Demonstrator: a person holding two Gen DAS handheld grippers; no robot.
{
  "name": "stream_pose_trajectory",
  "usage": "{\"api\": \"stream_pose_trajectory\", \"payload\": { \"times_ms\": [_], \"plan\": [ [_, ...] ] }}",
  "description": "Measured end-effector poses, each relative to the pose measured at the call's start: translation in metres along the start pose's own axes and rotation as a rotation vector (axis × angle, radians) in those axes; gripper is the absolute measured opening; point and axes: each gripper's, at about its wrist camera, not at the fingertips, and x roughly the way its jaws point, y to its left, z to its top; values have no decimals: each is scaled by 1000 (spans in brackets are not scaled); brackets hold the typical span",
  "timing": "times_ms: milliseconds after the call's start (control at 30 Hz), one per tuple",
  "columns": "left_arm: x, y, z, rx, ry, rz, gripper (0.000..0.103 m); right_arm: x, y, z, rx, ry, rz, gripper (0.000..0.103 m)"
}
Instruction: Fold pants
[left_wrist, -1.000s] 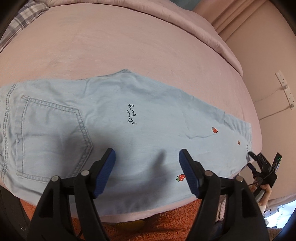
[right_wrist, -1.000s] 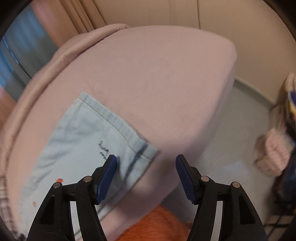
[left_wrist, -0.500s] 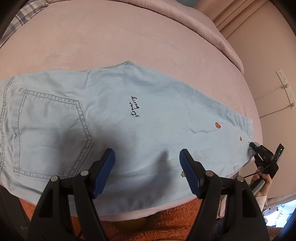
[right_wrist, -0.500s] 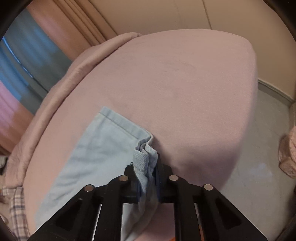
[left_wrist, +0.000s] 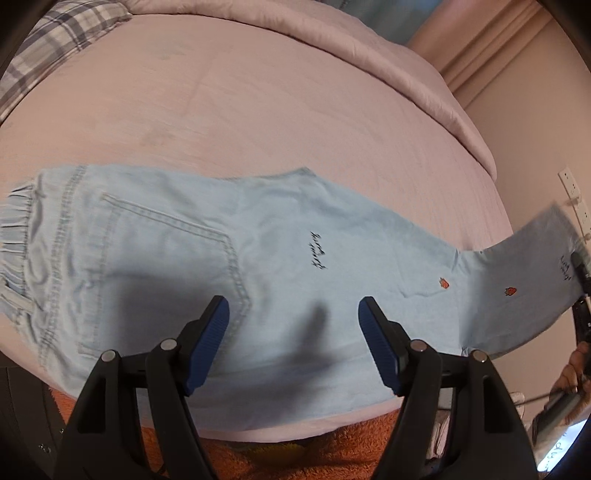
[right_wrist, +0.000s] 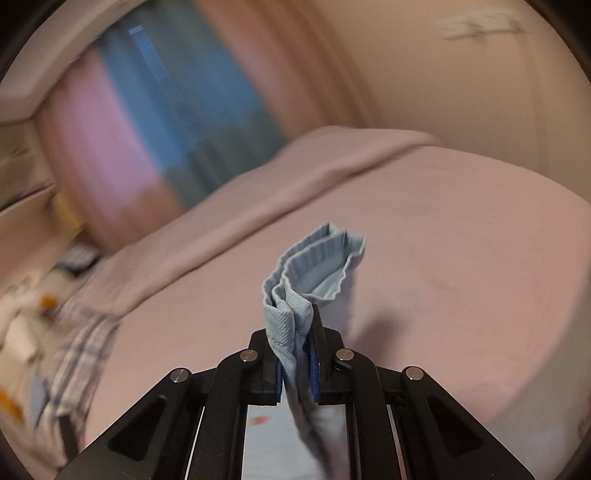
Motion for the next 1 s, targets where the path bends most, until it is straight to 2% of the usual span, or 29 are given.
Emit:
{"api": "stream_pose_trajectory", "payload": {
  "times_ms": [100,167,200,267,367,500,667,767,800,833,900,1000],
  "plan": [
    [-5,6,-1,-11,-16,14,73,11,47,-12,-87,49,101,12],
    [-8,10,-2,-16,-25,25,74,25,85,-28,-153,120,205,12],
    [-9,12,-3,-17,-26,35,74,34,94,-31,-172,141,228,12],
    [-9,15,-5,-20,-27,47,74,51,125,-56,-251,209,261,12],
    [-12,22,-7,-29,-29,55,74,75,153,-90,-354,302,264,12],
    [-13,28,-9,-46,-29,59,75,100,158,-125,-360,459,295,12],
    [-11,31,-7,-54,-13,53,77,125,164,-167,-415,603,235,13],
    [-8,26,-3,-47,-3,28,78,125,159,-173,-432,646,212,15],
    [-8,26,-2,-45,0,13,78,124,157,-170,-421,657,219,21],
    [-7,24,0,-43,6,-7,78,123,156,-166,-410,664,228,38],
    [-3,18,3,-42,15,-34,78,112,150,-150,-364,642,263,62],
    [8,6,7,-25,41,-63,78,97,140,-132,-331,572,272,64]
  ]
}}
